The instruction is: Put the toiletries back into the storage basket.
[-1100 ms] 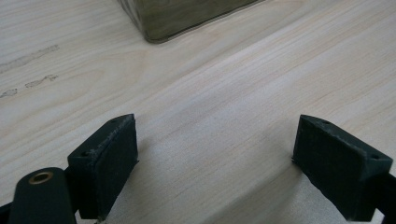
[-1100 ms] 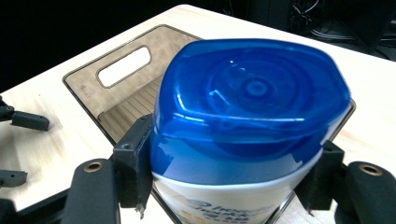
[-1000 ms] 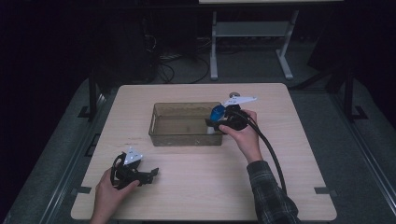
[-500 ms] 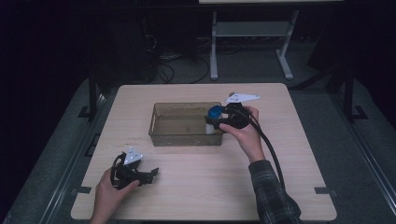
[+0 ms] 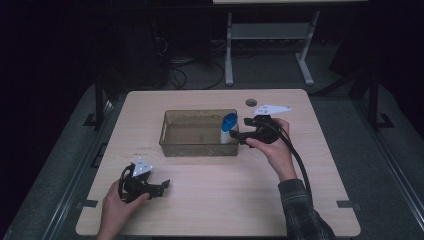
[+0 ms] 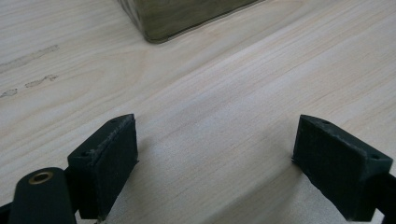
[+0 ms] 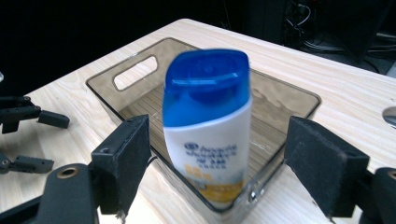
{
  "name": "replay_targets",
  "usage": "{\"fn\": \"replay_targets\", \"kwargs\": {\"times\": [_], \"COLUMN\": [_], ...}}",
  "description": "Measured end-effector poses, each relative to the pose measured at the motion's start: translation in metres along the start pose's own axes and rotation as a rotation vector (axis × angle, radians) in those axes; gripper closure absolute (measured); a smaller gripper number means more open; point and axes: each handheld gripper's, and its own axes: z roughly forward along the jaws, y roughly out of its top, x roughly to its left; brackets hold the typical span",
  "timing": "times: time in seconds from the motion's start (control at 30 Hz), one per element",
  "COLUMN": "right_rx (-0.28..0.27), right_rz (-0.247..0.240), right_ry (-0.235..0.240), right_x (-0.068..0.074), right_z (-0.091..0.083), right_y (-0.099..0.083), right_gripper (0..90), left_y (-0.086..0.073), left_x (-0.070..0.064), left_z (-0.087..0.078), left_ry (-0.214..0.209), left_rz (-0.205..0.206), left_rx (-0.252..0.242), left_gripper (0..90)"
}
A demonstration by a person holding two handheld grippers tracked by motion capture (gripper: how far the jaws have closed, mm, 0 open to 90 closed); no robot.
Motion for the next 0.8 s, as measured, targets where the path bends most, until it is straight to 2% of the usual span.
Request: {"fn": "replay_targets", "kwargs": {"times": [0.3, 0.37, 0.8], "right_rx": [0.017, 0.052, 0.049], "right_rz": [-0.001, -0.029, 0.004], "right_ry": [-0.029, -0.087, -0.097], "right_x": [-0.004, -0.002, -0.007], "right_z": [-0.02, -0.024, -0.051], "right_y": [-0.015, -0.019, -0.051], "right_gripper": [22.9, 23.3, 23.6], "left_y": [0.0, 0.0, 0.0], "left_x": [0.0, 0.0, 0.0], "left_z": [0.0, 0.0, 0.0], "left_ry": [0.001, 0.0, 0.001], "left_rz": [0.004, 0.006, 0.001], "left_rx": [0.001, 0.002, -0.005], "left_gripper": [12.6, 12.6, 12.6]}}
